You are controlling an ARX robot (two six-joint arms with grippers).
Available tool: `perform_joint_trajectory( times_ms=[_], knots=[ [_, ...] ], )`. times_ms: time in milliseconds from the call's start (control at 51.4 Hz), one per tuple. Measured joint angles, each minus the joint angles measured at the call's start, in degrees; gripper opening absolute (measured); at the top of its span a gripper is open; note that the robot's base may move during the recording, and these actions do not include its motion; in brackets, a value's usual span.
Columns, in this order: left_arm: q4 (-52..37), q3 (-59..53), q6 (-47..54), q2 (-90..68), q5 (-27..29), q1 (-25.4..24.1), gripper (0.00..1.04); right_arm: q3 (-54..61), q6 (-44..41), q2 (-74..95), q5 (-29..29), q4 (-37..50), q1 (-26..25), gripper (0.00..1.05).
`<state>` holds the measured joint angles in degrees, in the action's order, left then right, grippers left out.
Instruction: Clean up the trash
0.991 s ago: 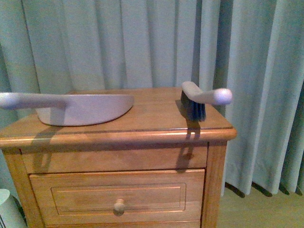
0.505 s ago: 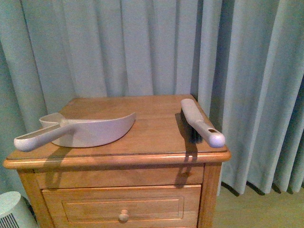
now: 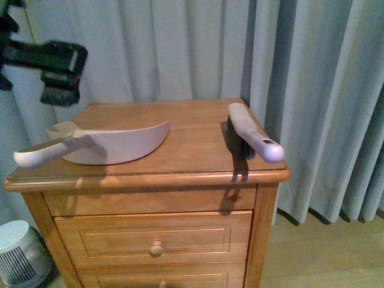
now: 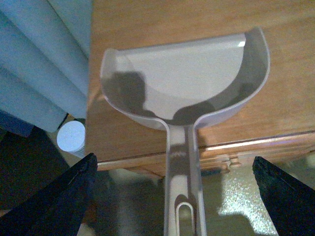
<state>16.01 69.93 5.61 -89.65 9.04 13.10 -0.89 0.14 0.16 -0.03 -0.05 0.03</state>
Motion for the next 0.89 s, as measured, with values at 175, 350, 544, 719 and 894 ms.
perform_joint_trajectory(
  times_ms=[175,350,544,719,894],
  knots=[
    [-2.2,0.0,0.5,-5.5,-0.1,0.3,0.97,0.0,0.0,0.0,0.0,0.0,0.0,0.97],
    [-4.4,0.0,1.3,-10.4,-0.5,-0.3,0.97,0.0,0.0,0.0,0.0,0.0,0.0,0.97],
    [-5.4,0.0,1.8,-12.8,-1.1,-1.1,0.97,0.0,0.0,0.0,0.0,0.0,0.0,0.97],
    [-6.0,0.0,2.1,-14.0,-1.1,-1.6,0.97,0.0,0.0,0.0,0.0,0.0,0.0,0.97],
    [-6.8,0.0,2.8,-14.7,-0.9,-2.1,0.71,0.0,0.0,0.0,0.0,0.0,0.0,0.97]
  ],
)
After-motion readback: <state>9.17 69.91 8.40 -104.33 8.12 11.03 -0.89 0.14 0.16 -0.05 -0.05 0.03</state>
